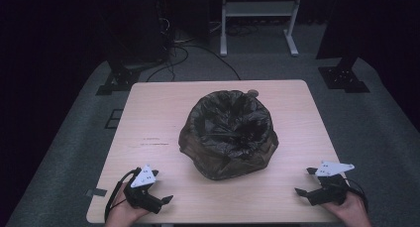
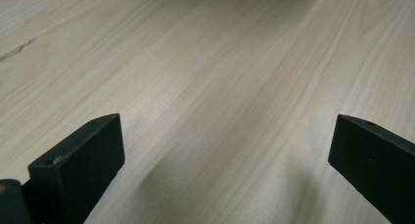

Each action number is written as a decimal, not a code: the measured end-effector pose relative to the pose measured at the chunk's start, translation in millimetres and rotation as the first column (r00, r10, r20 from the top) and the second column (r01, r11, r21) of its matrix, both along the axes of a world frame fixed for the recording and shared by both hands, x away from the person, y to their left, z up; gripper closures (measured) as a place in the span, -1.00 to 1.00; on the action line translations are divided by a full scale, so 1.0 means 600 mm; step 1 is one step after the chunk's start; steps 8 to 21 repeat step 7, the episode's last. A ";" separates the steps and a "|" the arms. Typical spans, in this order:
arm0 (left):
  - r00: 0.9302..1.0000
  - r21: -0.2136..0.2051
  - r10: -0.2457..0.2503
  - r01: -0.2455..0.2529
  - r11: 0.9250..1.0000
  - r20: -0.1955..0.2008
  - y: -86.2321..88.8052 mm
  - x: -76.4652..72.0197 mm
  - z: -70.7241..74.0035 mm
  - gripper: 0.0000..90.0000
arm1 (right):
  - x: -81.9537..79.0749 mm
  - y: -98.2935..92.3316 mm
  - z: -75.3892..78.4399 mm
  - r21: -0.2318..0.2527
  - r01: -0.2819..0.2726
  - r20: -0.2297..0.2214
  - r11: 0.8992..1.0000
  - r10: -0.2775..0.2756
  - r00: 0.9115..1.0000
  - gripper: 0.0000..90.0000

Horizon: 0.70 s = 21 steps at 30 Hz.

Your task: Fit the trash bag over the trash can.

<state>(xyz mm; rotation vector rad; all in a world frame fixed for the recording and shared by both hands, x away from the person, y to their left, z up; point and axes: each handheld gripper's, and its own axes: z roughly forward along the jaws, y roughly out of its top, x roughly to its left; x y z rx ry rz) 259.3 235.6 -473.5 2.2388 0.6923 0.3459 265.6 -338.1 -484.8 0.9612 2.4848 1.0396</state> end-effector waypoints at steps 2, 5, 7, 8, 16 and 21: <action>1.000 -0.003 0.004 -0.004 1.000 -0.003 0.001 0.000 -0.003 -1.00 | 0.000 -0.002 -0.001 0.003 0.004 -0.001 1.000 -0.004 1.000 -0.79; 1.000 0.001 0.001 -0.001 1.000 -0.011 0.001 0.000 -0.007 -1.00 | 0.001 -0.004 -0.002 0.010 0.005 -0.002 1.000 -0.005 1.000 -0.79; 1.000 0.006 0.002 -0.002 1.000 -0.019 0.000 0.001 -0.010 -1.00 | 0.001 -0.004 -0.002 0.011 0.004 0.000 1.000 -0.004 1.000 -0.79; 1.000 0.006 0.002 -0.002 1.000 -0.019 0.000 0.001 -0.010 -1.00 | 0.001 -0.004 -0.002 0.011 0.004 0.000 1.000 -0.004 1.000 -0.79; 1.000 0.006 0.002 -0.002 1.000 -0.019 0.000 0.001 -0.010 -1.00 | 0.001 -0.004 -0.002 0.011 0.004 0.000 1.000 -0.004 1.000 -0.79; 1.000 0.006 0.002 -0.002 1.000 -0.019 0.000 0.001 -0.010 -1.00 | 0.001 -0.004 -0.002 0.011 0.004 0.000 1.000 -0.004 1.000 -0.79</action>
